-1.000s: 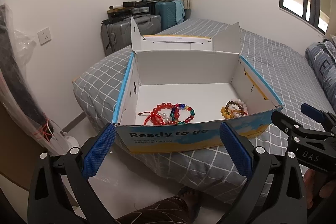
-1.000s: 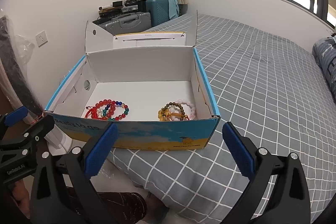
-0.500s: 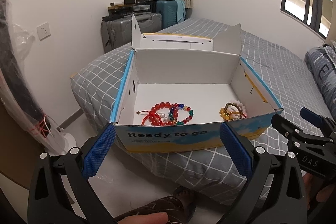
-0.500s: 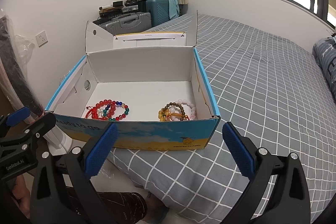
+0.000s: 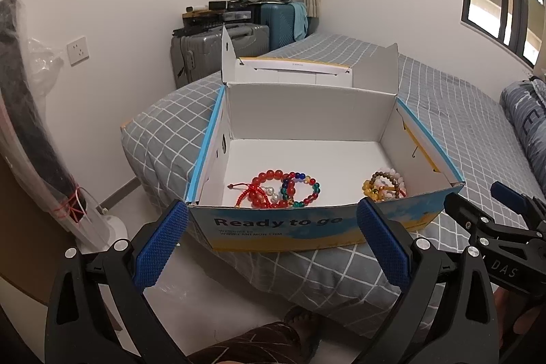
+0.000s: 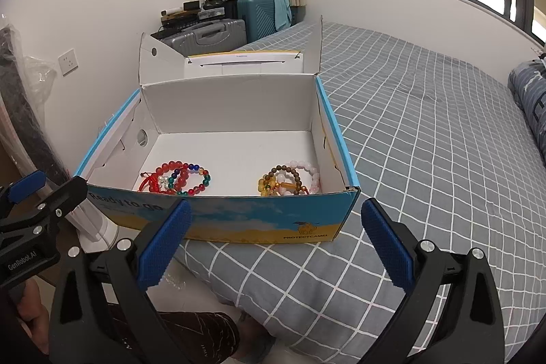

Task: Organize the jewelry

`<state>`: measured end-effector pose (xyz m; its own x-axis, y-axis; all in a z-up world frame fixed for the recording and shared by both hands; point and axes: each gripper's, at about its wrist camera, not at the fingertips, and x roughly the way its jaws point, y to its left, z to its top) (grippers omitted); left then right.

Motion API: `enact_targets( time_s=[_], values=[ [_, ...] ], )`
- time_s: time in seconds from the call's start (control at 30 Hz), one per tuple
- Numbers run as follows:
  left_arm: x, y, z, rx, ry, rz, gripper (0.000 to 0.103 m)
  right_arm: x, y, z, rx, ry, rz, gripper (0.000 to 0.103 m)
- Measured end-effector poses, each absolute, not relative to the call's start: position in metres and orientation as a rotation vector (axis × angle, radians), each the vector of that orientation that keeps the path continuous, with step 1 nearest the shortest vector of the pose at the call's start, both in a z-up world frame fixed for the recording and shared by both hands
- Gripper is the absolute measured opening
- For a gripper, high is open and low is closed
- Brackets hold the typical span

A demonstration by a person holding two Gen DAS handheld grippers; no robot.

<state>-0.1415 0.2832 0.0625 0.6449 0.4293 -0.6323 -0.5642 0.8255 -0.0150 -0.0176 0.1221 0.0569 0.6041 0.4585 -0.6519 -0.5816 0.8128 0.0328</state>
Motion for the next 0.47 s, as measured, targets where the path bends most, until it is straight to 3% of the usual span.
enact_targets(
  time_s=[0.47],
  values=[
    [-0.1358, 0.2784, 0.0597, -0.204, 0.683, 0.564, 0.097, -0.0175, 0.1211, 0.0559, -0.186, 0.699, 0.61, 0.096]
  ],
)
